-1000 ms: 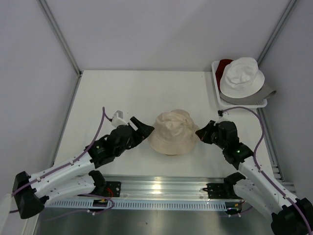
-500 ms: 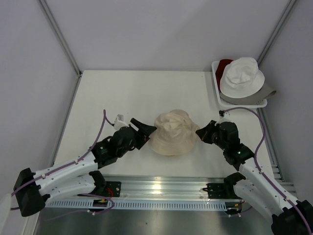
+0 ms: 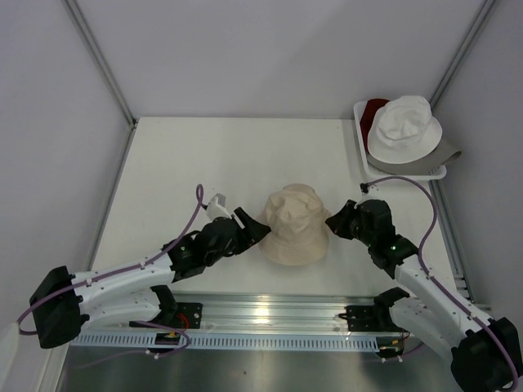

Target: Stack the hats

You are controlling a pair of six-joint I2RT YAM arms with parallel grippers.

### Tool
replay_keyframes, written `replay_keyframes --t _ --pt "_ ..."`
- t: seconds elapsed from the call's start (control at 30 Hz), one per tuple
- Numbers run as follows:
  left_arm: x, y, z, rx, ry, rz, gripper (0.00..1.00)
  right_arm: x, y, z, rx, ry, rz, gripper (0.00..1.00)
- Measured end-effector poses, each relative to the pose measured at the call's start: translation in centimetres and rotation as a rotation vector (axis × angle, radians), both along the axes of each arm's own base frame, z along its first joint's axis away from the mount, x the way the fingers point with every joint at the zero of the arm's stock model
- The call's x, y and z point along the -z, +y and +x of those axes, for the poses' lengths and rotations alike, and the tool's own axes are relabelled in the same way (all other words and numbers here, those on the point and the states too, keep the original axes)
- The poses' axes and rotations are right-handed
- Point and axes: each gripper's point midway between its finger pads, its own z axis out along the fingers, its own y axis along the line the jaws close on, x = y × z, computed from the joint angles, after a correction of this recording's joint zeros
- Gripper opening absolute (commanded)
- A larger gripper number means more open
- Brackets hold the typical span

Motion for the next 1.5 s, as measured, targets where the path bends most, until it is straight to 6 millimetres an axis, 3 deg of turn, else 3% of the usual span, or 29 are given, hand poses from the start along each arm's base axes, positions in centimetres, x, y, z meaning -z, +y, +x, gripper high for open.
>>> replay_keyframes --t 0.27,0.43,0.53,0.57,0.7,0.77,0.8,0.9,1.0,1.03,1.07,1.13,1.23,1.4,1.5 --pt "-1.0 -1.9 -0.3 0.143 -0.106 0.032 0.35 0.6 1.0 0.9 -0.04 0.037 -0.014 0.06" --pt "-0.2 -2.4 0.0 0.173 -0.127 0.075 0.28 0.5 1.0 1.2 -0.045 0.019 -0.023 0.06" --pt "1.2 -2.4 0.0 0.191 -0.119 0.127 0.27 0.3 0.7 1.5 -0.042 -0.007 -0.048 0.21" --pt "1.8 -2.3 0.0 0.199 -0.115 0.147 0.27 0.3 0.4 1.7 -0.037 -0.014 -0.061 0.38" --pt "3.0 -1.9 -0.5 0.237 -0.106 0.249 0.28 -0.7 -1.1 2.5 -0.006 -0.01 -0.099 0.75" --pt "2.3 -1.7 -0.4 0.246 -0.124 0.284 0.3 -3.3 -2.1 3.8 0.021 -0.03 -0.099 0.96" --pt "1.6 -1.6 -0.4 0.249 -0.141 0.291 0.31 -5.2 -2.6 4.7 0.039 -0.053 -0.091 0.99" --pt "-1.6 -0.8 -0.2 0.233 -0.212 0.277 0.4 -10.9 -4.9 7.0 0.107 -0.11 -0.092 0.99" --pt "-5.3 0.7 -0.3 0.204 -0.294 0.245 0.57 -16.9 -7.8 9.0 0.214 -0.189 -0.11 0.99" --pt "-6.4 1.2 -0.4 0.194 -0.315 0.237 0.71 -18.2 -8.7 9.5 0.248 -0.213 -0.119 0.99" --pt "-7.2 1.9 -0.5 0.185 -0.334 0.239 0.76 -19.0 -9.4 9.7 0.275 -0.231 -0.127 1.0" --pt "-8.4 3.3 -0.7 0.156 -0.35 0.254 0.9 -19.2 -10.9 10.2 0.329 -0.237 -0.146 0.99" --pt "-9.2 5.4 -0.8 0.12 -0.346 0.309 1.0 -17.5 -13.5 11.5 0.415 -0.205 -0.163 0.99" --pt "-9.9 7.9 -1.1 0.106 -0.343 0.397 1.0 -12.5 -18.3 14.2 0.575 -0.116 -0.214 0.99" --pt "-9.2 9.0 -1.1 0.103 -0.328 0.446 0.99 -11.6 -20.4 16.4 0.625 -0.087 -0.256 0.99"
